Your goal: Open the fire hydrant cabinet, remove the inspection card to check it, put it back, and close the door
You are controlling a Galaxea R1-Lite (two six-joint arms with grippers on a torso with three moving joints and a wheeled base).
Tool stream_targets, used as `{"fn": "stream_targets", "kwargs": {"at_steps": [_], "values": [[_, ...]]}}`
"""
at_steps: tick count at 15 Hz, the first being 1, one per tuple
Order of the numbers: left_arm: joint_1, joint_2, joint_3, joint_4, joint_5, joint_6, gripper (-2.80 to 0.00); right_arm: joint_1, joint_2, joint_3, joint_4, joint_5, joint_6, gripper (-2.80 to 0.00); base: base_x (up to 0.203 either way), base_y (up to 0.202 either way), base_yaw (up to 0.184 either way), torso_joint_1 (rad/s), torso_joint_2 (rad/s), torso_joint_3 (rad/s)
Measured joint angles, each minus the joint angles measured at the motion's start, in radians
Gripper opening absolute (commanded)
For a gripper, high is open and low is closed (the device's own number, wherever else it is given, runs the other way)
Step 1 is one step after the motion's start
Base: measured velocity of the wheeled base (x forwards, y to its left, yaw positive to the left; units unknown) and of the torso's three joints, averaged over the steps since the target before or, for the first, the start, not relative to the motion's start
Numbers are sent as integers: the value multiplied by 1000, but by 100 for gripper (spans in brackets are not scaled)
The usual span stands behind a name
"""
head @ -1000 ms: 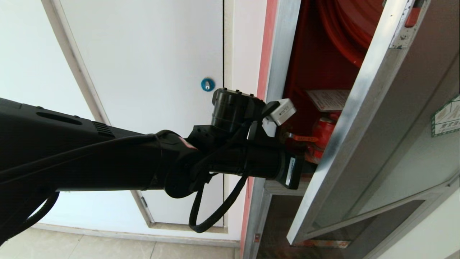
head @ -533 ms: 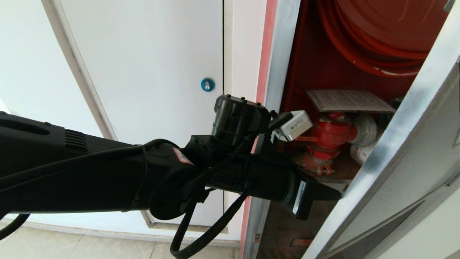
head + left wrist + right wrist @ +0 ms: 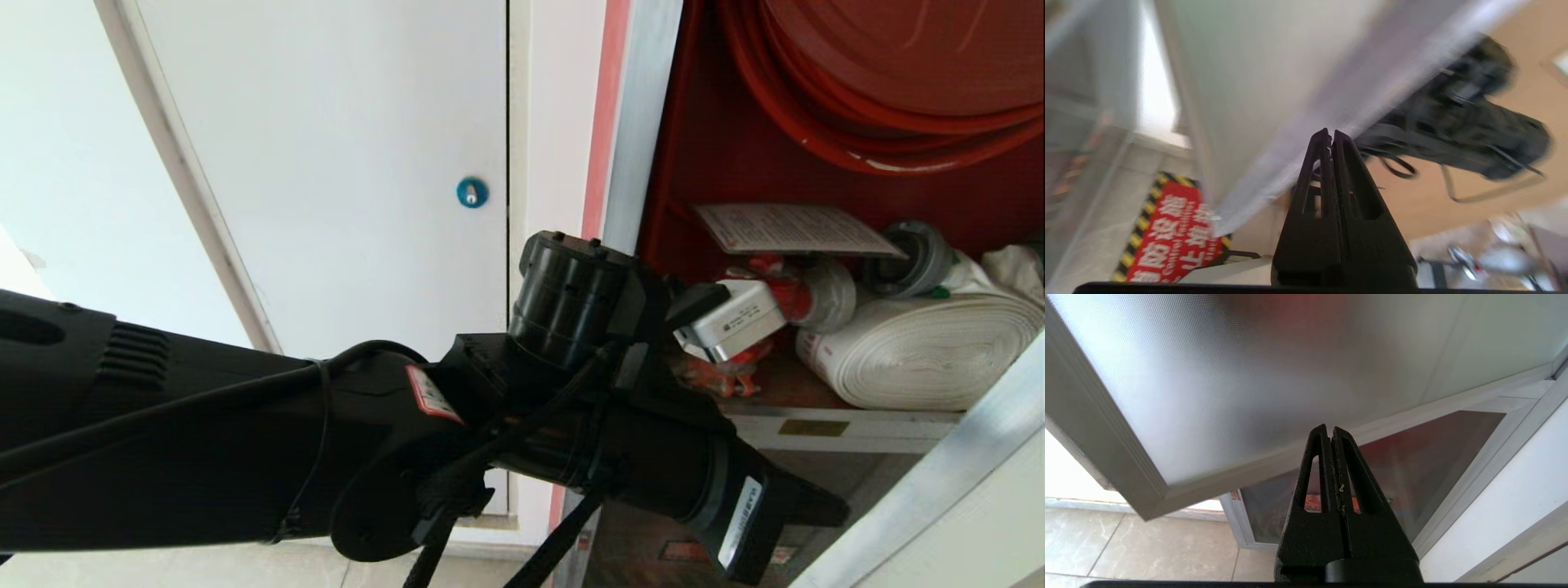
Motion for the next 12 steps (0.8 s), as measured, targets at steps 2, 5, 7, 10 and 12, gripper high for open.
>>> {"fn": "stream_targets", "kwargs": {"at_steps": [2,5,7,10,12], "values": [[-25,-13,13,0,-26,0,-280,1,0,0,0,0,0,-280,0,0,0,0,0,0],[-56,-19,17,-1,-33,5,-280,1,0,0,0,0,0,-280,0,0,0,0,0,0],[-73,-17,15,-1,-33,9,-280,1,0,0,0,0,0,-280,0,0,0,0,0,0],[-87,-14,12,0,-33,9,-280,1,0,0,0,0,0,-280,0,0,0,0,0,0],[-100,-16,12,0,-32,10,-280,1,0,0,0,0,0,-280,0,0,0,0,0,0]]}}
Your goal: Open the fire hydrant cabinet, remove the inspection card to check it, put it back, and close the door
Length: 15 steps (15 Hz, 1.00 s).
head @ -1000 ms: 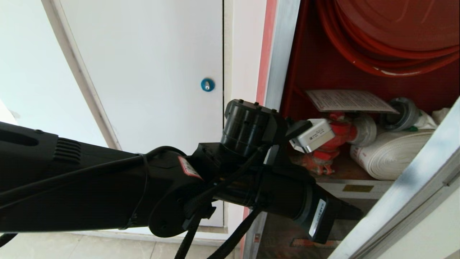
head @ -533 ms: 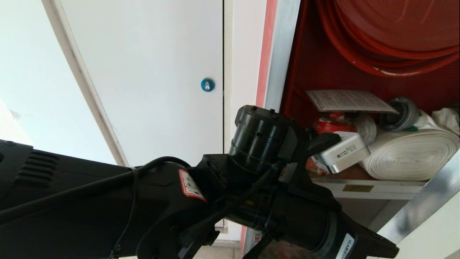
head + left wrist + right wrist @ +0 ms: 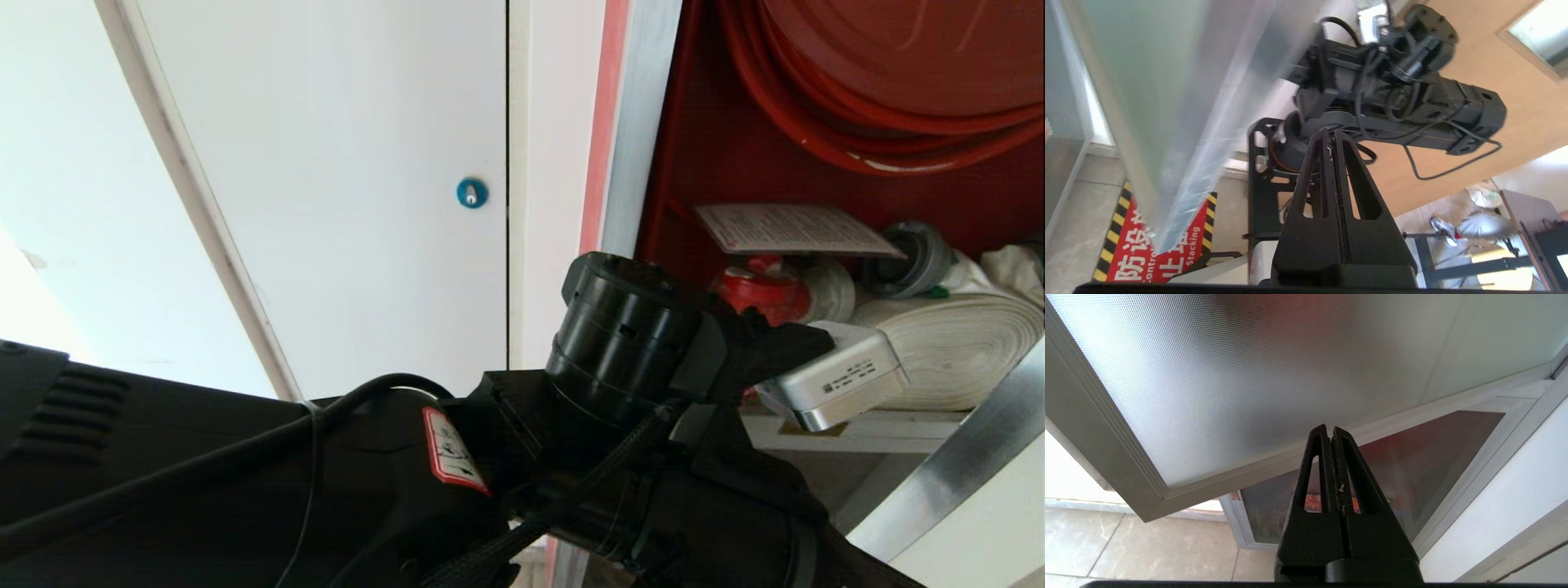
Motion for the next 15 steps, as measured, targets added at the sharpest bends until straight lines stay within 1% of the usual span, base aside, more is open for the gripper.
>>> {"fn": "stream_targets", "kwargs": {"at_steps": [4,6,9,11,12,15], "values": [[-9,-11,22,1,1,8,-280,0,0,0,0,0,0,-280,0,0,0,0,0,0],[-8,-25,48,0,6,37,-280,-1,0,0,0,0,0,-280,0,0,0,0,0,0],[16,-48,101,-2,7,52,-280,-1,0,0,0,0,0,-280,0,0,0,0,0,0],[32,-57,142,-3,9,78,-280,-1,0,0,0,0,0,-280,0,0,0,0,0,0],[44,-57,154,-3,10,93,-280,-1,0,0,0,0,0,-280,0,0,0,0,0,0],[89,-45,161,-7,13,112,-280,-1,0,0,0,0,0,-280,0,0,0,0,0,0]]}}
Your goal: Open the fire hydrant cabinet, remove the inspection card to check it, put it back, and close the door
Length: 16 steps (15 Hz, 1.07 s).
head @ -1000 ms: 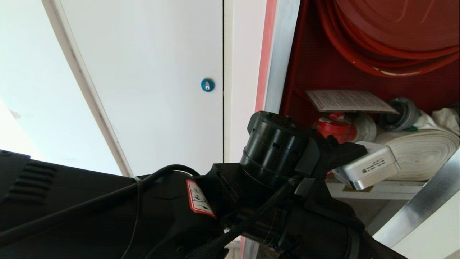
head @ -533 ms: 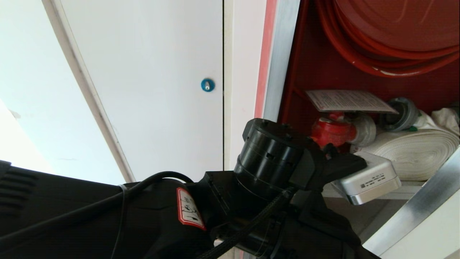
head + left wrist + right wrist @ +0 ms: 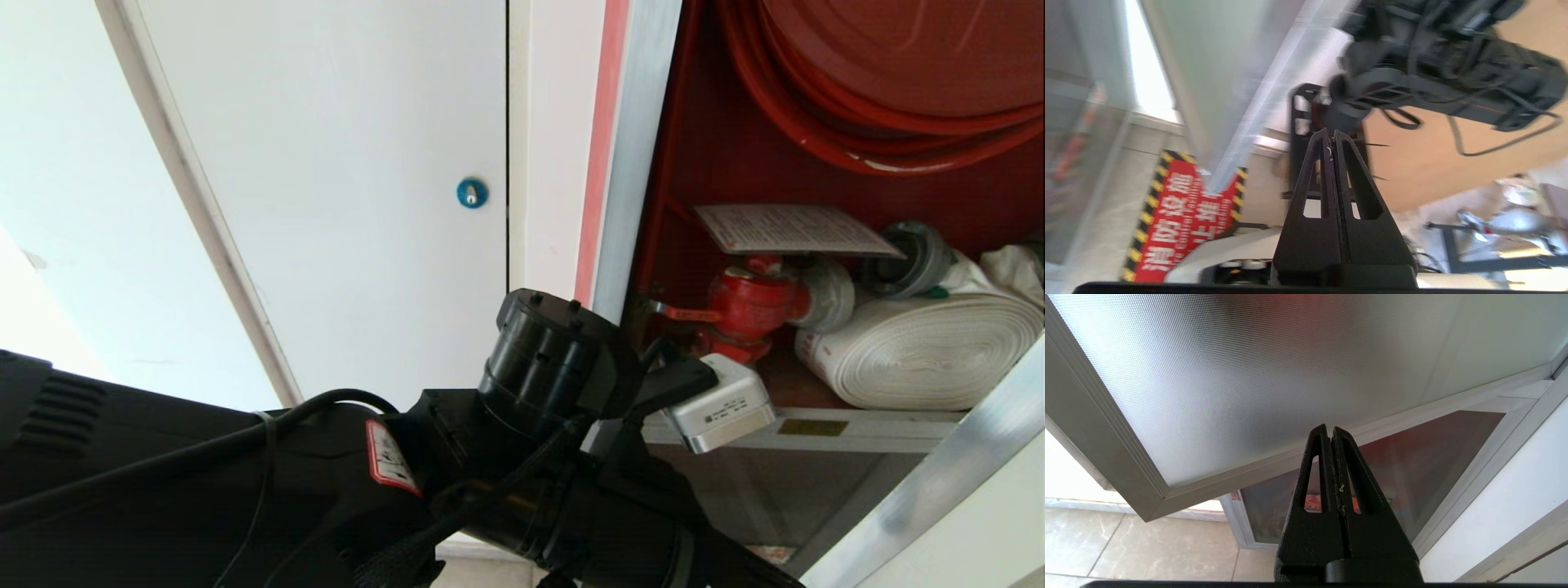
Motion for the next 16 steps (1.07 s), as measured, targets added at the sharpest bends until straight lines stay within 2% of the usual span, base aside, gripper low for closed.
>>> {"fn": "stream_targets", "kwargs": {"at_steps": [2,6,12,16], "values": [[26,22,-5,-31,12,14,-280,1,0,0,0,0,0,-280,0,0,0,0,0,0],[49,98,-43,-96,95,14,-280,0,0,0,0,0,0,-280,0,0,0,0,0,0],[50,193,-172,-96,116,11,-280,1,0,0,0,0,0,-280,0,0,0,0,0,0],[34,214,-199,-95,115,6,-280,0,0,0,0,0,0,-280,0,0,0,0,0,0]]}}
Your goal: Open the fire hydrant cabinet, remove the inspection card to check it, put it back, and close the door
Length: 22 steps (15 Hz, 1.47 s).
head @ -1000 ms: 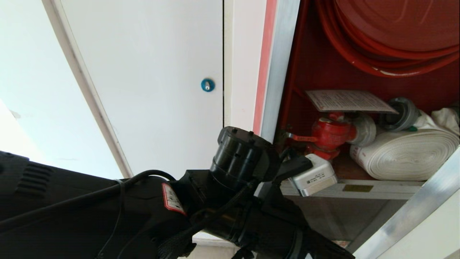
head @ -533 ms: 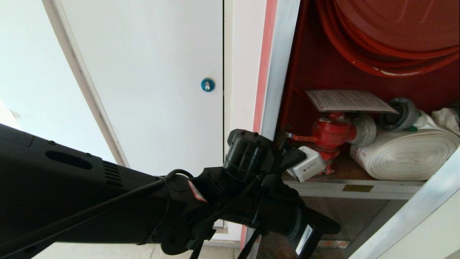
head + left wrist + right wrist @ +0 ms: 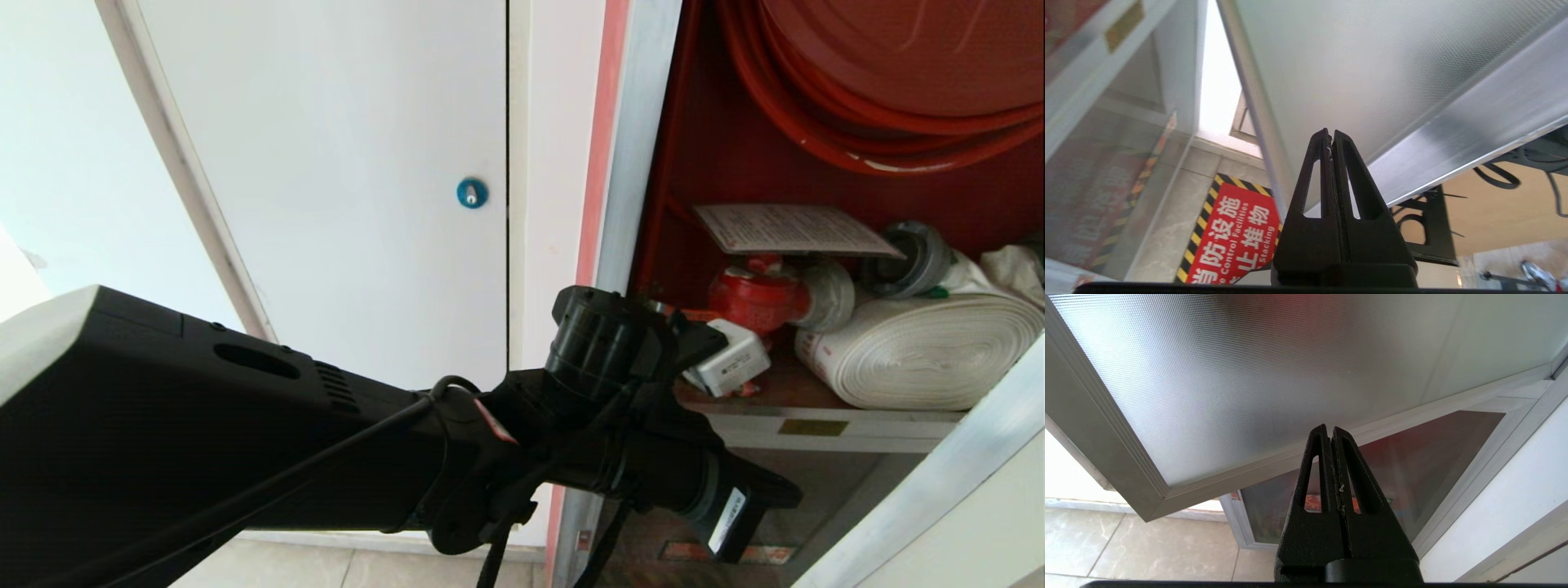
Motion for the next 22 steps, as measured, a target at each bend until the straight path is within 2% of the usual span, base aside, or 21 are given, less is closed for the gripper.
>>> {"fn": "stream_targets", "kwargs": {"at_steps": [6,22], "values": [[-59,-10,1,2,1,-23,-280,1,0,0,0,0,0,-280,0,0,0,0,0,0],[-197,-41,-13,14,12,-25,-280,0,0,0,0,0,0,-280,0,0,0,0,0,0]]}}
